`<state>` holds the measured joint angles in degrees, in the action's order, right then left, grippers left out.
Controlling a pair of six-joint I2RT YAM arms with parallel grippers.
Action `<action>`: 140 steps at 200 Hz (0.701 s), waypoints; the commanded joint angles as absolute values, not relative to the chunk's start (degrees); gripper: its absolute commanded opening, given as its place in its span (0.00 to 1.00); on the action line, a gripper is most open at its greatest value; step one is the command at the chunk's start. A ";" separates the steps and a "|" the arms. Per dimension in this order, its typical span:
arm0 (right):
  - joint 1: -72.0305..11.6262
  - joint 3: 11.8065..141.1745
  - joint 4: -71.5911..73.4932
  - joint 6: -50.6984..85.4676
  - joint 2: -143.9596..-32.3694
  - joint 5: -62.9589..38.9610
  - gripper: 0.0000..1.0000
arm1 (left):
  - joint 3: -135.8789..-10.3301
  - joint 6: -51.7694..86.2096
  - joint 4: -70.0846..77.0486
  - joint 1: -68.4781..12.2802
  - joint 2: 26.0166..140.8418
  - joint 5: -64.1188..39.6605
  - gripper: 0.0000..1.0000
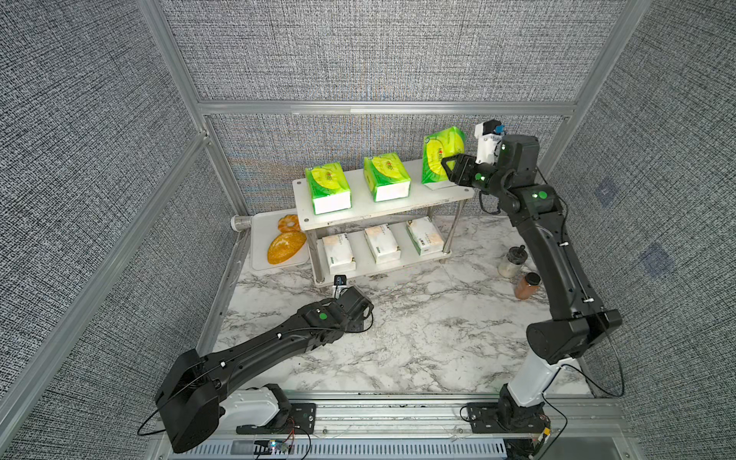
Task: Place the tissue boxes on the shelf by color
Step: Place a box of tissues on the shelf.
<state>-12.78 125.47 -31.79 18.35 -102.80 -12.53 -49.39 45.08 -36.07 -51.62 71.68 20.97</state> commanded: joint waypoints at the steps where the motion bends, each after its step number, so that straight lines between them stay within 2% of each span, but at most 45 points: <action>1: -12.16 127.35 -32.92 18.22 -104.38 -13.98 0.57 | -49.78 45.00 -37.31 -51.59 71.90 21.44 0.77; 41: -10.56 127.48 -34.50 18.50 -106.42 -15.16 0.60 | -49.31 45.44 -37.09 -51.59 72.16 21.71 0.77; 70: -9.88 126.35 -33.55 18.89 -106.44 -15.05 0.68 | -49.31 45.52 -37.09 -51.59 72.20 21.88 0.77; 140: -9.36 124.06 -31.81 18.60 -106.30 -13.55 0.76 | -50.54 45.18 -36.60 -51.59 74.35 21.63 0.77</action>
<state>-9.32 124.42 -30.83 19.62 -106.32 -13.89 -49.82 45.45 -36.27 -51.62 73.87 21.04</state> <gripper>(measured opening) 0.736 0.773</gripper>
